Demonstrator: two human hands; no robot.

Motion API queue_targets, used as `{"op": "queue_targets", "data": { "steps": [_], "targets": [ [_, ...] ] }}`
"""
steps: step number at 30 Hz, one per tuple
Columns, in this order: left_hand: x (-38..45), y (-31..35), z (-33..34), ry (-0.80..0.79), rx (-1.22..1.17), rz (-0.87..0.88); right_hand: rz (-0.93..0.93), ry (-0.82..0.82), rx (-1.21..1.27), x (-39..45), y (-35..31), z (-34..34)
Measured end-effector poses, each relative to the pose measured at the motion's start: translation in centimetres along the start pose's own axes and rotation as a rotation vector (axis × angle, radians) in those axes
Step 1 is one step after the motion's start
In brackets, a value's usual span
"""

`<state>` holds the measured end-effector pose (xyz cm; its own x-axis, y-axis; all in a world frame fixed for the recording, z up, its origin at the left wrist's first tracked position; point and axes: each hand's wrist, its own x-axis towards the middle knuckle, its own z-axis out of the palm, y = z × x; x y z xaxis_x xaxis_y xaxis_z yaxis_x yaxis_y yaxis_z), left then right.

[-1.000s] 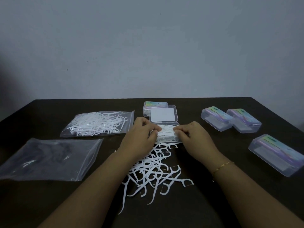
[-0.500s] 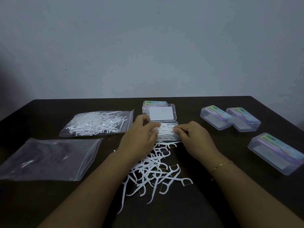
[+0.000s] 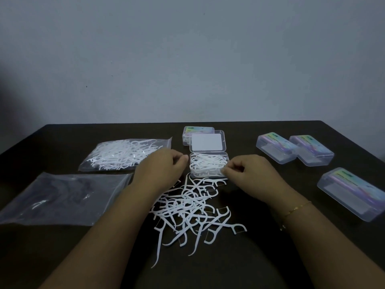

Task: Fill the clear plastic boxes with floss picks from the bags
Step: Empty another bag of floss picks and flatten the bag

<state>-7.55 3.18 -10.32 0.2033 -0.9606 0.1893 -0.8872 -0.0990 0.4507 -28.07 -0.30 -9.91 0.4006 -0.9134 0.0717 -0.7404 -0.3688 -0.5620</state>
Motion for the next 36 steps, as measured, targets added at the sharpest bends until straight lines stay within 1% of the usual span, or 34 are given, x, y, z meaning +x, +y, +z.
{"op": "queue_targets", "data": {
  "steps": [3, 6, 8, 10, 12, 15, 21, 26, 30, 36],
  "targets": [
    [-0.4, 0.0, -0.6, -0.104, 0.101, -0.065, -0.017, -0.131, -0.109, -0.2, -0.4, 0.2],
    [-0.7, 0.0, -0.7, -0.254, 0.183, -0.103, -0.008, -0.176, -0.189, -0.3, -0.7, 0.5],
    [-0.9, 0.2, -0.7, -0.318, 0.191, -0.115, 0.001, -0.201, -0.214, -0.4, -0.8, 0.5],
    [-1.0, 0.2, -0.7, -0.346, 0.159, -0.096, 0.000, -0.202, -0.192, -0.4, -0.7, 0.6],
    [-1.0, 0.2, -0.8, -0.368, 0.080, -0.084, 0.012, -0.210, -0.160, -0.3, -0.6, 0.4],
    [-0.9, 0.1, -1.2, -0.411, 0.011, -0.073, 0.060, -0.260, -0.109, -0.1, -0.6, 0.1],
    [-0.8, -0.5, -1.5, -0.395, -0.018, -0.073, 0.146, -0.368, -0.036, -0.3, -0.7, -0.9],
    [-0.7, -0.4, -1.5, -0.343, 0.065, -0.064, 0.187, -0.410, -0.033, -0.4, -0.7, -1.4],
    [-0.6, -0.3, -1.5, -0.341, 0.161, -0.059, 0.230, -0.456, -0.024, -0.6, -0.7, -1.6],
    [-0.7, -0.3, -1.6, -0.323, 0.241, -0.040, 0.221, -0.457, -0.042, -0.9, -1.0, -1.3]
  ]
}}
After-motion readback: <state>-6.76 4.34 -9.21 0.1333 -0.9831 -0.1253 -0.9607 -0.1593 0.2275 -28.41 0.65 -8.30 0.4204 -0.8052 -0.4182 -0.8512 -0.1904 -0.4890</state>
